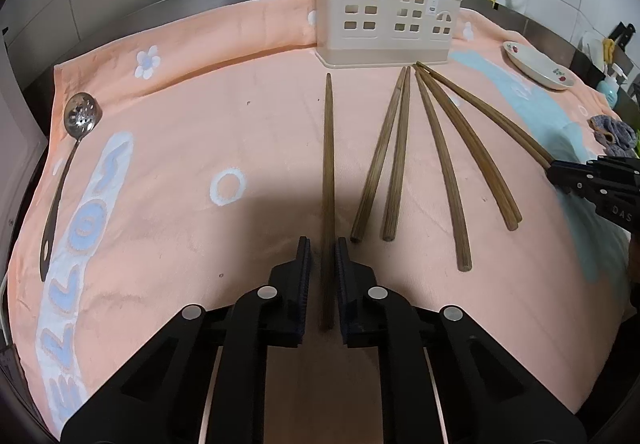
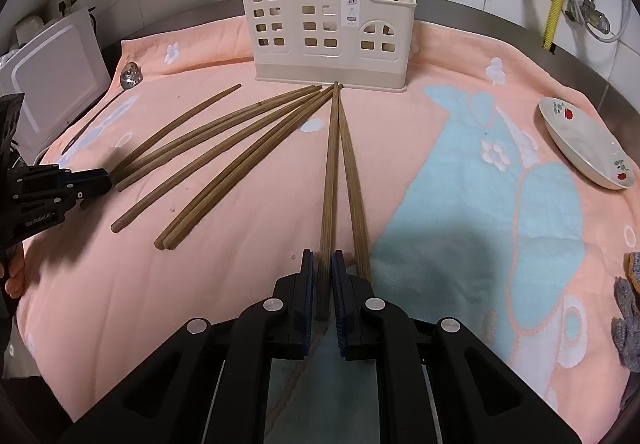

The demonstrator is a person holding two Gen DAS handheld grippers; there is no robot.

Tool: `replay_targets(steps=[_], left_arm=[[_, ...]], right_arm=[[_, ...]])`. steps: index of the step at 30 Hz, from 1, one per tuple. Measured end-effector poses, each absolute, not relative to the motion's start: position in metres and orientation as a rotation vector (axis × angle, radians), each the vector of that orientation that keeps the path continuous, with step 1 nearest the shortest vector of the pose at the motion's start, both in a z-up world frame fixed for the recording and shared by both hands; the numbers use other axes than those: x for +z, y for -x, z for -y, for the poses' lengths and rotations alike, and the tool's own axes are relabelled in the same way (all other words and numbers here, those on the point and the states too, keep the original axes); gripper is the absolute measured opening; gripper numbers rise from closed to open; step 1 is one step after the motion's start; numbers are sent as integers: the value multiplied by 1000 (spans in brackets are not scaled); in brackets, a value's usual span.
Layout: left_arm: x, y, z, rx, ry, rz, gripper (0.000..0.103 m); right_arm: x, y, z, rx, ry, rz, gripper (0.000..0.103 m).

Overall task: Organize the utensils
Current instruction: 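Close the left tool on a chopstick while the right tool grasps another chopstick, then raise the left tool's chopstick upright over the holder while the right tool does likewise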

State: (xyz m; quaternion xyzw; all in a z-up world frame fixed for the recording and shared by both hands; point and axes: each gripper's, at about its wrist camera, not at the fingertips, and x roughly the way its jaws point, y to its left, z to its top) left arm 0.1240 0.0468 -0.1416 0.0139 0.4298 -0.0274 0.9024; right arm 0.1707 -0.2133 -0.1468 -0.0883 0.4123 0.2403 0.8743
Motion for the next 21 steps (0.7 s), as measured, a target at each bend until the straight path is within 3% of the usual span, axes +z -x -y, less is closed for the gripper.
replay_targets(steps=[12, 21], left_arm=[[-129, -121, -50, -64, -1, -879, 6], [-90, -114, -46, -82, -2, -779, 6]], right_arm=[[-144, -166, 212, 488, 193, -834, 7], [-94, -155, 211, 506, 170, -695, 7]])
